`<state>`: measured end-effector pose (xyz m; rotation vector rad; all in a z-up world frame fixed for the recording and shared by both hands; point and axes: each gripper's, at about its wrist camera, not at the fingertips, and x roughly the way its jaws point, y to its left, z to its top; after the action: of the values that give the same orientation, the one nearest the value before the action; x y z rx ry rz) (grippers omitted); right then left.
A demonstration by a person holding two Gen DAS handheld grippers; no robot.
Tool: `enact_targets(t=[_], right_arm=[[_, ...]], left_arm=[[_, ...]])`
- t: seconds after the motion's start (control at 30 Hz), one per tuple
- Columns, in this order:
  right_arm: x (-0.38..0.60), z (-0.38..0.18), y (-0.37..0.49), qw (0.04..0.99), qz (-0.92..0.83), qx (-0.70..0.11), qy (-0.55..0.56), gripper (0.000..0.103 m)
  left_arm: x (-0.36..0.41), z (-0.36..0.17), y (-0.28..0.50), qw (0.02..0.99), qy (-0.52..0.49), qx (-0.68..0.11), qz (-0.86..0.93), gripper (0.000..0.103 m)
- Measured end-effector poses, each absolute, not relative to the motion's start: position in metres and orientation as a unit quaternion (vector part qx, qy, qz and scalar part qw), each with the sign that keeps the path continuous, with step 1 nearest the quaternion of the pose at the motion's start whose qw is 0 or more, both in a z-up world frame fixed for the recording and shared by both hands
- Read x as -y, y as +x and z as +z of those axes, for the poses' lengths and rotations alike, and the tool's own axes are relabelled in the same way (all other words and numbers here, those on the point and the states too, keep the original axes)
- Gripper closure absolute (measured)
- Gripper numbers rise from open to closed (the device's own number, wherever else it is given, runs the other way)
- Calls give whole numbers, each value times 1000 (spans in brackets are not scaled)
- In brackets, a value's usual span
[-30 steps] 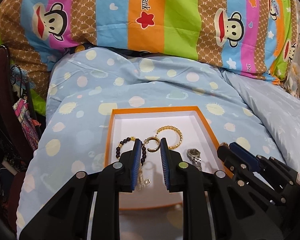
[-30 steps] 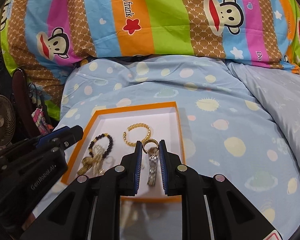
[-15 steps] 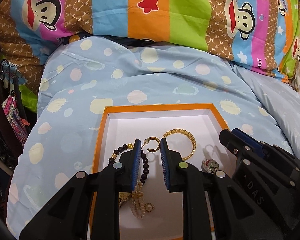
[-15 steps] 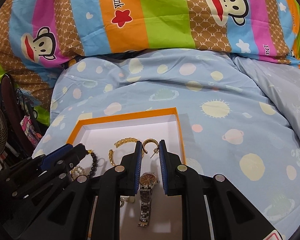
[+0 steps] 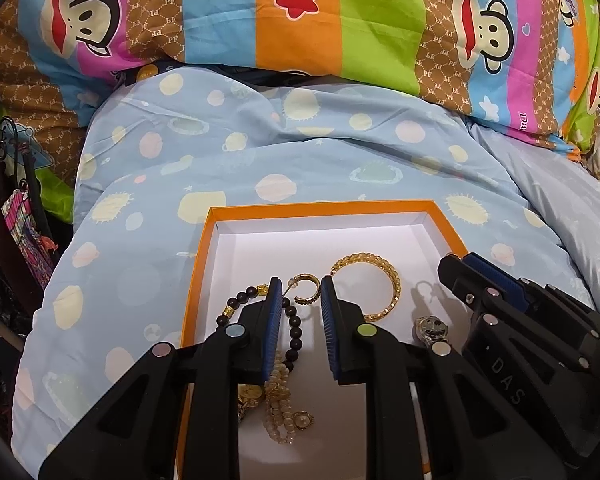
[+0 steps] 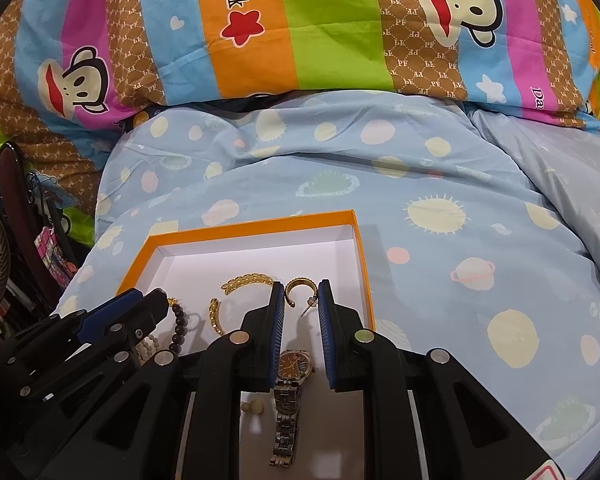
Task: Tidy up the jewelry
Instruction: 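Lower both held earrings into the orange box and open both grippers, then grasp the silver ring with the right gripper while the left gripper grasps the gold heart-charm earring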
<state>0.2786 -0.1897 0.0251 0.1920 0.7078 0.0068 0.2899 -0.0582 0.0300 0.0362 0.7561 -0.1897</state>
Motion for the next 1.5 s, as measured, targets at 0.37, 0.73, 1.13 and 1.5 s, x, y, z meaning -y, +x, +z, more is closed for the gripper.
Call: enact_targets(t=[0.37,0.73,1.13,1.5], right_arm=[[190,24,280,933,3,-347,93,86],[191,25,278,938,-2,-336,91,85],[202,32,252,947,0,-304,108,83],[194,34,155,935,30,-337,104,78]], left_arm=[[58,28,291,924,19,-370,-91,83],[56,26,291,924,16,-372,-89,83],[40,32,279,941,-9,-328,-78,70],[-27,52,200,939,-43,-338,-57,69]])
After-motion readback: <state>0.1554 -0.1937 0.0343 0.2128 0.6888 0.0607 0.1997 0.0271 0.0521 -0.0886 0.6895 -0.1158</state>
